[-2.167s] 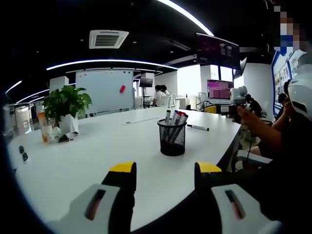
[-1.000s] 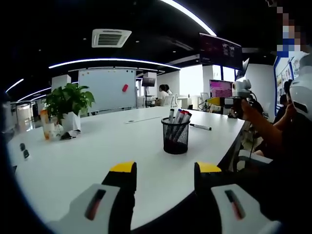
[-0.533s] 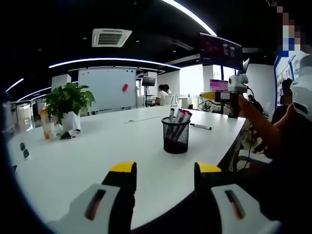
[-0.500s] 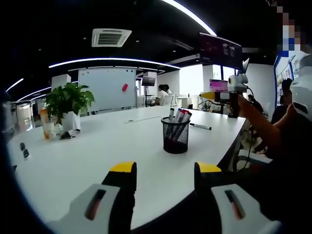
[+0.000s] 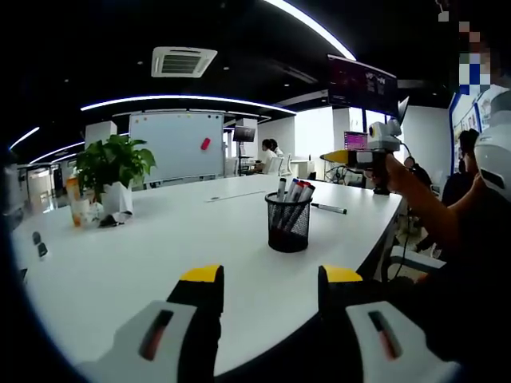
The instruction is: Pick up the whiteboard markers from the pen holder and place them facing the whiteboard neatly
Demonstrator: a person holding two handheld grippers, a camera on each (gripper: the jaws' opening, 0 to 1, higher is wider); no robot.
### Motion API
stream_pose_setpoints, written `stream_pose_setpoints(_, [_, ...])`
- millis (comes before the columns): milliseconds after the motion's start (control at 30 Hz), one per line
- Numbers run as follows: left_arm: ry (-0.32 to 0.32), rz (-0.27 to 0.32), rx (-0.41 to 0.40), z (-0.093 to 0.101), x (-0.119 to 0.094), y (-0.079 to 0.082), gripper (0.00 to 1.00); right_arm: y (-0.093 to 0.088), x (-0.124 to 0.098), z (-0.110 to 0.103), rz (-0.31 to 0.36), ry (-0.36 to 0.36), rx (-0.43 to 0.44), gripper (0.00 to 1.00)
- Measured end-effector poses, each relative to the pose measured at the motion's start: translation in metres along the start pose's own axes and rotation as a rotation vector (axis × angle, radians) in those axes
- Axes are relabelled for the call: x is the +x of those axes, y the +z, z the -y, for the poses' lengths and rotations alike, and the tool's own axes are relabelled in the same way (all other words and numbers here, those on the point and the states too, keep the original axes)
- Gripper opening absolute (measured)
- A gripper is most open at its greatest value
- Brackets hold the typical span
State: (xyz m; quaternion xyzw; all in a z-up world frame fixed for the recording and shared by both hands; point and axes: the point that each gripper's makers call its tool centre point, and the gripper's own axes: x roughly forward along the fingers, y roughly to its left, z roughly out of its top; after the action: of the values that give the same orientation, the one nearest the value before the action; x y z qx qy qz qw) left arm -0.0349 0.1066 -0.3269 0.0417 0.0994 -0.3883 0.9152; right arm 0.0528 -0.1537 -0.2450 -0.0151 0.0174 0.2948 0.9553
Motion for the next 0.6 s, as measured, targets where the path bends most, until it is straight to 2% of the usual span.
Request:
stream_pose_setpoints(400, [-0.002,-0.004,-0.004,0.000,0.001,-0.003,0.48,-0.004,0.013,-0.016,-0.006,0.033,-0.005,0.41])
stream_pose_setpoints(600, [0.000,-0.003,-0.004,-0.002,0.000,-0.002,0.48,-0.020,0.019,-0.025,-0.050,0.050,-0.027,0.36])
